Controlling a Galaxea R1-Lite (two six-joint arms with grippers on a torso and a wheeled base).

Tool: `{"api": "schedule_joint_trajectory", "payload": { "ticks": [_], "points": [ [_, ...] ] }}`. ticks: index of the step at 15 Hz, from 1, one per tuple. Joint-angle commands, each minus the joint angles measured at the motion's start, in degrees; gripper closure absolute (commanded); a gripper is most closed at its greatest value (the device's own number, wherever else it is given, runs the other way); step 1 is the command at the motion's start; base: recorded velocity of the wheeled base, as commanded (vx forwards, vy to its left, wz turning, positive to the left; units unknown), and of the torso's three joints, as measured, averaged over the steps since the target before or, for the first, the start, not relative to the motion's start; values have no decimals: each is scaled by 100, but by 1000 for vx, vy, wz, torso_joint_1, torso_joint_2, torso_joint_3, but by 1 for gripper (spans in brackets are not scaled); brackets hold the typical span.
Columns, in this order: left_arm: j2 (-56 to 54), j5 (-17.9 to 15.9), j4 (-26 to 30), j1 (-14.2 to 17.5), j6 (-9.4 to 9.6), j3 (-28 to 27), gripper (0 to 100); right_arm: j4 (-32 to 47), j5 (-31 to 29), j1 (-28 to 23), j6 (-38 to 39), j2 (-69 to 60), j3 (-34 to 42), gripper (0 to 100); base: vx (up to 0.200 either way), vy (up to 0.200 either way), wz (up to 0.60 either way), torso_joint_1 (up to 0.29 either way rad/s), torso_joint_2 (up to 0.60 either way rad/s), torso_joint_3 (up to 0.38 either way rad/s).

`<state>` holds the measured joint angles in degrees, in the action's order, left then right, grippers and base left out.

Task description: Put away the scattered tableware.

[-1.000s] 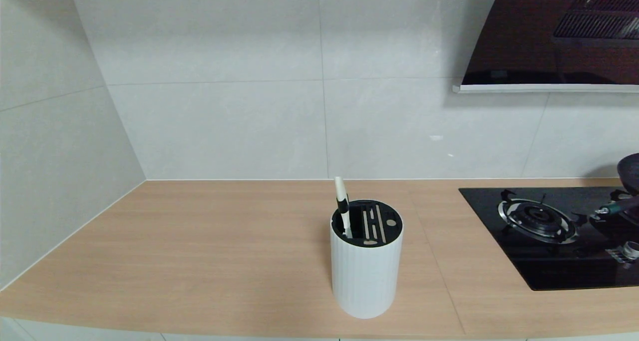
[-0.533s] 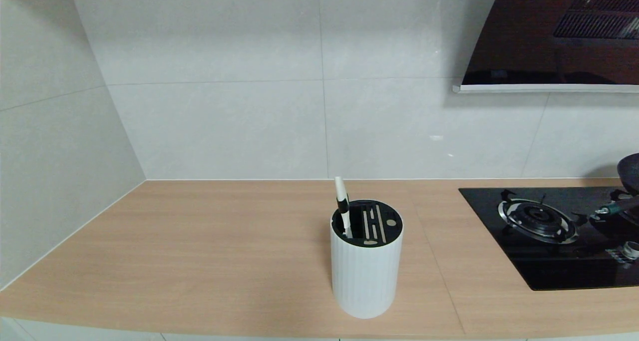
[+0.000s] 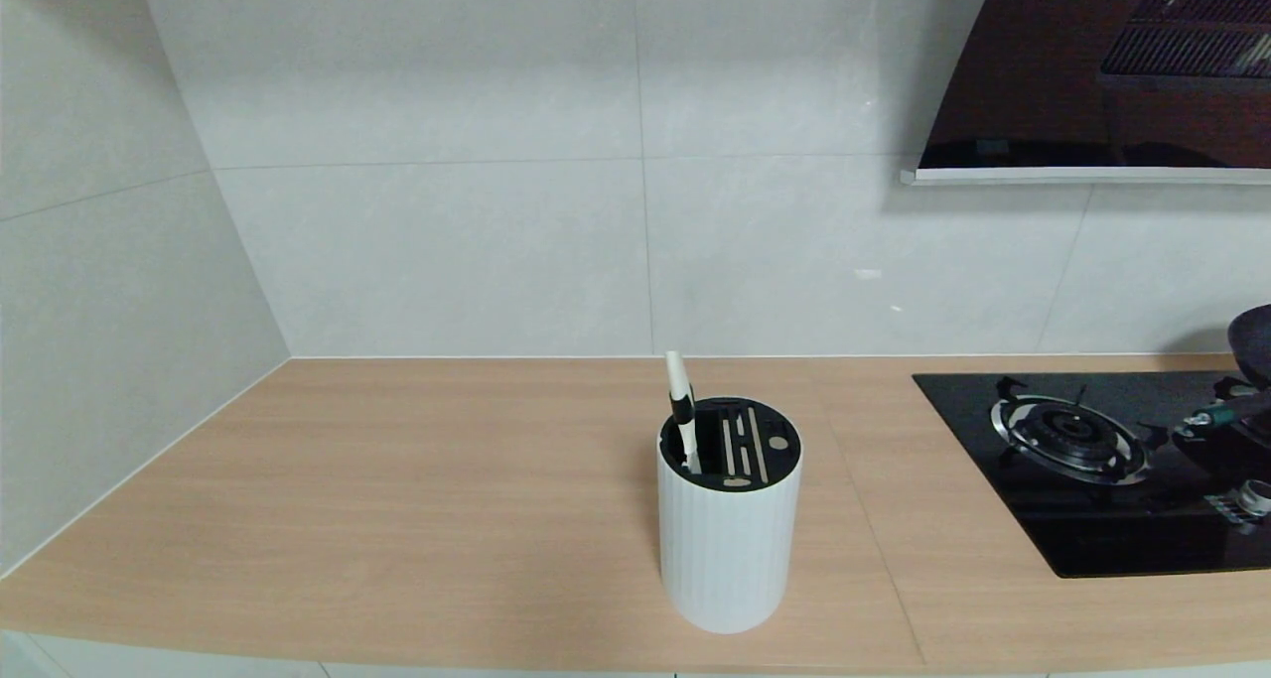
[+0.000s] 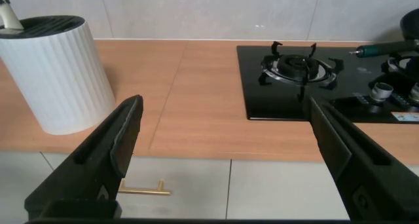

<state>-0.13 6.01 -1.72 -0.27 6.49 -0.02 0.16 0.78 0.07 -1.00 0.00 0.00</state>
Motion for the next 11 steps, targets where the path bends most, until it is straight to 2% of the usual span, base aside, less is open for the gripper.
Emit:
{"api": "schedule_joint_trajectory", "payload": {
  "ticks": [1,3,4,5,6,11],
  "points": [
    [13,-135,14,9,318,-15,0,19,-16,1,-23,9,0,0,0,0,0,0,0,0],
    [13,-197,40,0,169,-15,0,11,-60,-7,-6,0,0,0,0,0,0,0,0,0],
    [13,-223,84,0,-33,-24,0,11,-60,-7,3,9,0,0,0,0,0,0,0,0],
    [13,-258,93,0,-482,-33,0,11,-52,-7,3,9,0,0,0,0,0,0,0,0],
    [13,-504,172,-8,-657,-6,0,11,-52,-7,12,0,0,0,0,0,0,0,0,0],
    [13,-557,172,-8,-587,2,0,11,-52,-7,56,9,0,0,0,0,0,0,0,0]
  ]
}}
